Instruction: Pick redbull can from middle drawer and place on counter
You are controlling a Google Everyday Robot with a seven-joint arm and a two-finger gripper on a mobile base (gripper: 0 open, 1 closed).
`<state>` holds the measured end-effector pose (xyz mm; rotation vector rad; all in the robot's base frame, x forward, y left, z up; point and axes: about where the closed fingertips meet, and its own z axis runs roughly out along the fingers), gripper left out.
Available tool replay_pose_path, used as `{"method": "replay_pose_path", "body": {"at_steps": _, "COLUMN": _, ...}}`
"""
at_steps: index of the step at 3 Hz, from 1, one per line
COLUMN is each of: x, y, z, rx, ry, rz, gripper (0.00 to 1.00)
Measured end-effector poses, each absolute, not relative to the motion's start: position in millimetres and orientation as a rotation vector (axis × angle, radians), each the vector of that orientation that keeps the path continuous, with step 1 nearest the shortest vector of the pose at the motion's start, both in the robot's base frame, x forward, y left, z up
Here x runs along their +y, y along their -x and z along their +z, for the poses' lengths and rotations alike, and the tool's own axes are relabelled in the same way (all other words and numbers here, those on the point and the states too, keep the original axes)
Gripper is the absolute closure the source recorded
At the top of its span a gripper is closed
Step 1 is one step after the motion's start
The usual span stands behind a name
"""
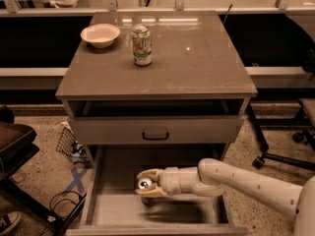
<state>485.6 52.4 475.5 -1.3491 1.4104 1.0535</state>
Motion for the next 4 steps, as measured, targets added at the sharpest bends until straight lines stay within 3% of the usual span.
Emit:
{"method": "replay_pose_path", "body": {"at_steps": 1, "x": 51, "y": -487, "z": 492, "rx": 1.404, "ry": 1.332, "rz": 1.06, "gripper": 0.85}}
{"method": "replay_pose_path", "body": {"at_steps": 2, "x": 35, "y": -489, "z": 513, "rx": 1.421, "ry": 1.293, "rz": 1.087, "gripper": 1.0}}
{"method": "replay_pose_path", "body": {"at_steps": 4, "x": -36, "y": -482, "z": 622, "rx": 1.48, "ry": 1.255, "rz": 1.143, "gripper": 1.0}}
